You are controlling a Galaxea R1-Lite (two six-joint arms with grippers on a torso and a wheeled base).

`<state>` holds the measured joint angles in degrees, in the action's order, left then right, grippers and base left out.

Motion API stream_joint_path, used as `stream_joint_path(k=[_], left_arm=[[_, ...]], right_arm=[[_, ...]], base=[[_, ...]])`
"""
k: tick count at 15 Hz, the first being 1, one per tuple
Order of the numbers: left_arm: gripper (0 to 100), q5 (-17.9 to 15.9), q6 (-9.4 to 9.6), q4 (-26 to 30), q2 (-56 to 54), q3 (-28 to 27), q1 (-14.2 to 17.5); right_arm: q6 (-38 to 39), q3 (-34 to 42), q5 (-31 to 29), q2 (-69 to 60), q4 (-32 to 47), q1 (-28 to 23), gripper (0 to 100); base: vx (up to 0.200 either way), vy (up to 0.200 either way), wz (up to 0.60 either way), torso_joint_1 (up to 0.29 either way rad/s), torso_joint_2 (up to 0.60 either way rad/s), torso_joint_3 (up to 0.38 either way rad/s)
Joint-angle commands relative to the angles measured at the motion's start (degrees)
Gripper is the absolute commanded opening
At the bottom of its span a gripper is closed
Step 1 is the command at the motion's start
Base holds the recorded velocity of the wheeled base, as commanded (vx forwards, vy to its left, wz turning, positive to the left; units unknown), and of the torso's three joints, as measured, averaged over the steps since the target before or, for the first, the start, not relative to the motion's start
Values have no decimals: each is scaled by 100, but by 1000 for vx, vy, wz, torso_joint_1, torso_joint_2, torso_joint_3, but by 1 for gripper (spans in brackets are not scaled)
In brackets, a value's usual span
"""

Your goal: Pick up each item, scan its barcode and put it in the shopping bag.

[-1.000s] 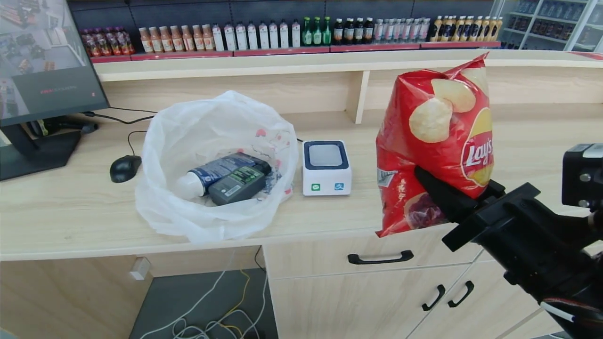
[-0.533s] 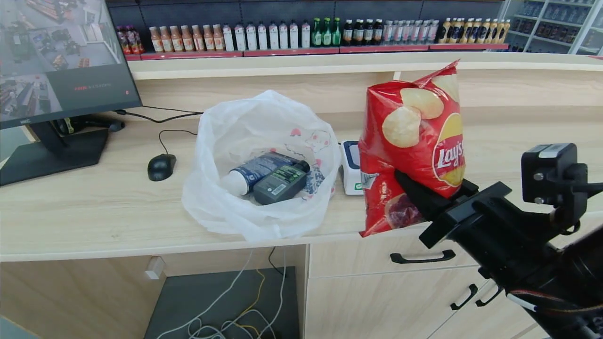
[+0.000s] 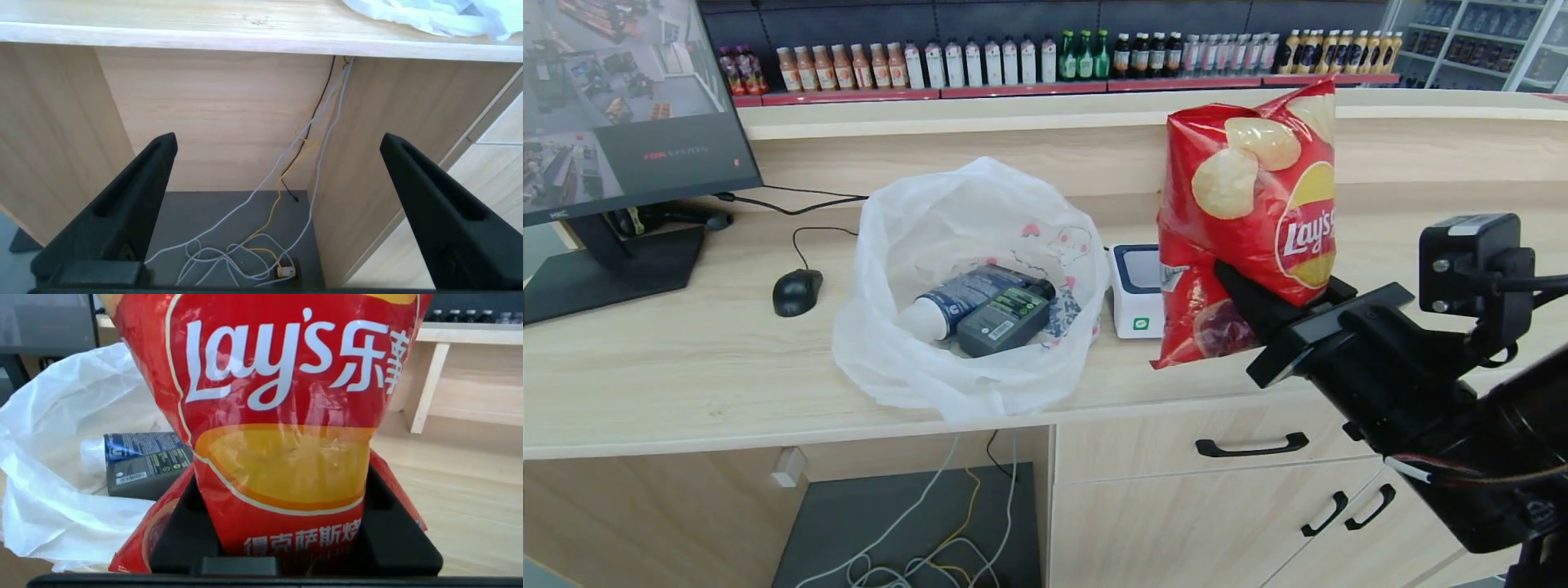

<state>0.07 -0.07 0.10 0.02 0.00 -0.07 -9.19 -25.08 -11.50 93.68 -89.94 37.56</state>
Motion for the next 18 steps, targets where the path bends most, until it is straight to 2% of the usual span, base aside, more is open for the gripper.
stream_joint_path(k=[1,5,6,8,11,12,18], left_arm=[[100,1,-1,-1,-2,0,7],[100,1,-1,-1,-2,0,7],[100,1,-1,-1,-2,0,7],[100,1,-1,-1,-2,0,7],[100,1,-1,-1,-2,0,7],[100,1,-1,-1,-2,0,7],[100,1,-1,-1,-2,0,-1]], right_arm=[[-65,-454,7,379,-6,6,0],[-179,-1105,86,915,-6,15,0],[128,-1113,605,1055,-6,6,0],[339,-1237,657,1091,-6,-47,0],[717,-2388,693,1222,-6,-152,0],[726,-3012,789,1345,47,-486,0],[699,-2986,886,739,1849,-513,0]], base=[[0,0,0,0,0,0],[0,0,0,0,0,0],[0,0,0,0,0,0],[0,0,0,0,0,0],[0,0,0,0,0,0],[0,0,0,0,0,0],[0,0,0,0,0,0]])
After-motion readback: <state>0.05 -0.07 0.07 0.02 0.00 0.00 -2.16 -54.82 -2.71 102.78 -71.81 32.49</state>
